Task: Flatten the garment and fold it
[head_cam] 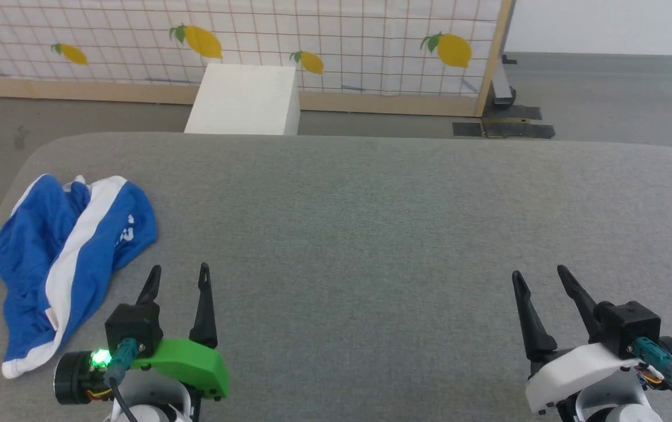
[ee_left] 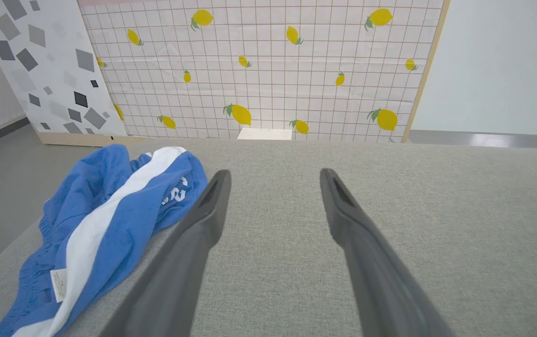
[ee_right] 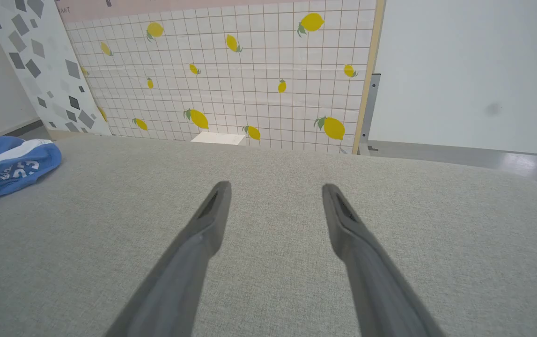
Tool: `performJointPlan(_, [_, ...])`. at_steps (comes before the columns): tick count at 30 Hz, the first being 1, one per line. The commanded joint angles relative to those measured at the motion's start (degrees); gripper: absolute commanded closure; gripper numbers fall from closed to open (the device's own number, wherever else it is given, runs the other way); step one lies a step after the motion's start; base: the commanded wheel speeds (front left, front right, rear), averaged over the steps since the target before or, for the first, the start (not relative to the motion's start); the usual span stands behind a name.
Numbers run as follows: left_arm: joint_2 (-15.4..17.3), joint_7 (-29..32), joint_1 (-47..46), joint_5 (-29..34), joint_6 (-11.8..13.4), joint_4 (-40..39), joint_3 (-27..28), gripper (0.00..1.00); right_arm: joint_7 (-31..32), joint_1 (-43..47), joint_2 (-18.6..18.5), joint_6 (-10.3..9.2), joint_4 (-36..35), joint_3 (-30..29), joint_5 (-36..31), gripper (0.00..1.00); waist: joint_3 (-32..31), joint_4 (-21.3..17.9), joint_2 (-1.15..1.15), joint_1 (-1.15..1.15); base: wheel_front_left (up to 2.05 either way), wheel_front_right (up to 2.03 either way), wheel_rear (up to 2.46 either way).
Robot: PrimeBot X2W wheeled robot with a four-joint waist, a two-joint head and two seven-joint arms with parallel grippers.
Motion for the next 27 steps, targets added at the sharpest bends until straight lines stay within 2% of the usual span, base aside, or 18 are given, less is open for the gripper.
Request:
performJointPlan(1, [-0.09, -0.62, 1.04, -0.78, 0.42, 0.27, -0.14, 0.00, -0.66, 0.44, 0.01, -0.02, 0.42, 0.22, 0.87, 0.00, 0.13, 1.05, 0.00, 0.00, 0.00, 0.00, 0.00])
performJointPlan(27, [-0.16, -3.67, 2.51, -3.10, 2.05, 0.81, -0.02, 0.00, -3.73, 0.70, 0.02, -0.04, 3.16, 1.68, 4.11, 0.00, 0.05, 11.10, 0.00, 0.00, 0.00, 0.00, 0.00])
